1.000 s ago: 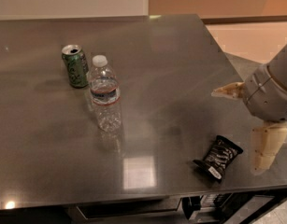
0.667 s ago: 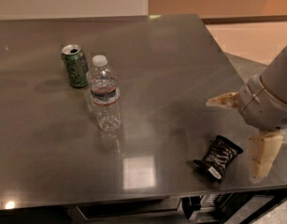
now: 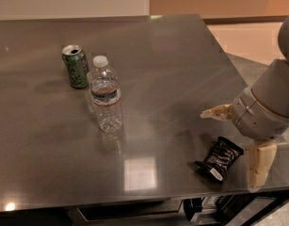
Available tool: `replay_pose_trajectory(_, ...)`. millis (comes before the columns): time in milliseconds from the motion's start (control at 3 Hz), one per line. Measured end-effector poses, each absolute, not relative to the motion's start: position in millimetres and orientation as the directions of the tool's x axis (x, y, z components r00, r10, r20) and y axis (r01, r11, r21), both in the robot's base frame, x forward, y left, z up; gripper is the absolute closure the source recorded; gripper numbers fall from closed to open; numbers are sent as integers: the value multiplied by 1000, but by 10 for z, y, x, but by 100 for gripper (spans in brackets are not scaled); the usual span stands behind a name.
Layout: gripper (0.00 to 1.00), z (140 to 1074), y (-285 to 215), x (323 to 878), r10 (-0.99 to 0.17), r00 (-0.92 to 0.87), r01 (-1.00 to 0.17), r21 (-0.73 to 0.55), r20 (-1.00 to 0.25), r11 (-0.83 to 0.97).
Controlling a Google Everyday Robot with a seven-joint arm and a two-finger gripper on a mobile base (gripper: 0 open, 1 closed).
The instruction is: Move rxbar chocolate near green can
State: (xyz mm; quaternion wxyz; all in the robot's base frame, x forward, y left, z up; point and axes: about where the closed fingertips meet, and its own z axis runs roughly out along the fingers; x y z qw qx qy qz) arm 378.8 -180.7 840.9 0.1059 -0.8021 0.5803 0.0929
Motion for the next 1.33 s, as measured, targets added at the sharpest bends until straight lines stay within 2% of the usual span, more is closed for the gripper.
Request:
replay_pose_trajectory(667,0,8310,-1761,3718,-905,324,-943,-22,-275,-331)
replay_pose_trajectory(1333,41,8224,-1759,3693,-907,317,-941,27,-279,-337)
